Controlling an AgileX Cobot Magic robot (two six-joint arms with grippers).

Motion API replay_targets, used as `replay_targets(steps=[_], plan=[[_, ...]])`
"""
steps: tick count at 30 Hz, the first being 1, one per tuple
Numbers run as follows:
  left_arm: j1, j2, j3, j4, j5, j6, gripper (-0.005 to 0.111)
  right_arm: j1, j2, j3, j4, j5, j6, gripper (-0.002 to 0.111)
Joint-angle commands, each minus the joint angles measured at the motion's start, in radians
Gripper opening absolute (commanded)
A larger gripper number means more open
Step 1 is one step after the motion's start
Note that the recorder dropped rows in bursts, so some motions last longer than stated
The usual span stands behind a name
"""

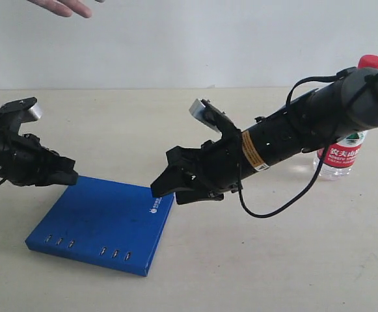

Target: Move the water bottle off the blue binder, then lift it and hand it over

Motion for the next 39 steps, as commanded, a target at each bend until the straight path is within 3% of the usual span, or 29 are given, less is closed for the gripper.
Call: replay_targets(steps=[1,5,7,17,20,24,28,30,31,33,35,37,39], plan=[[0.0,0.004,-0.003,0.04,0.02,-0.018,0.031,-0.001,0.0,0.0,0.025,0.083,-0.002,0.055],[0.0,0.029,-0.003,0.04,0.004,-0.033,0.065,-0.001,0.0,0.0,0.033,0.086,-0.002,0.055],[0.0,0.029,-0.003,0.04,-0.023,-0.082,0.071,-0.001,0.0,0.0,0.031,0.07,-0.002,0.055],[0.0,0.054,-0.003,0.114,-0.004,-0.127,0.061,-0.001,0.034,0.0,0.043,0.032,-0.003,0.055],[0.0,0.107,-0.003,0.11,0.129,-0.127,0.061,-0.001,0.143,0.0,0.122,-0.109,-0.003,0.055],[0.0,0.161,-0.003,0.08,0.231,-0.102,0.061,-0.001,0.211,0.0,0.151,-0.153,-0.017,0.055],[0.0,0.197,-0.003,-0.077,0.399,0.061,0.059,-0.001,0.24,-0.005,0.247,-0.372,-0.25,0.055],[0.0,0.197,-0.003,-0.118,0.477,0.089,0.059,0.001,0.234,-0.028,0.311,-0.38,-0.267,0.054],[0.0,0.197,-0.003,-0.121,0.488,0.089,0.058,0.001,0.227,-0.034,0.311,-0.38,-0.255,0.052],[0.0,0.197,-0.003,-0.126,0.521,0.089,0.056,0.001,0.206,-0.039,0.274,-0.38,-0.25,0.035],[-0.002,0.197,-0.003,-0.182,0.605,0.139,0.056,0.001,0.194,-0.039,0.125,-0.38,-0.232,0.01],[-0.009,0.197,-0.003,-0.233,0.651,0.176,0.056,0.001,0.194,-0.039,0.029,-0.38,-0.208,-0.001],[-0.018,0.197,-0.003,-0.28,0.68,0.195,0.056,0.001,0.194,-0.039,-0.003,-0.38,-0.194,0.0]])
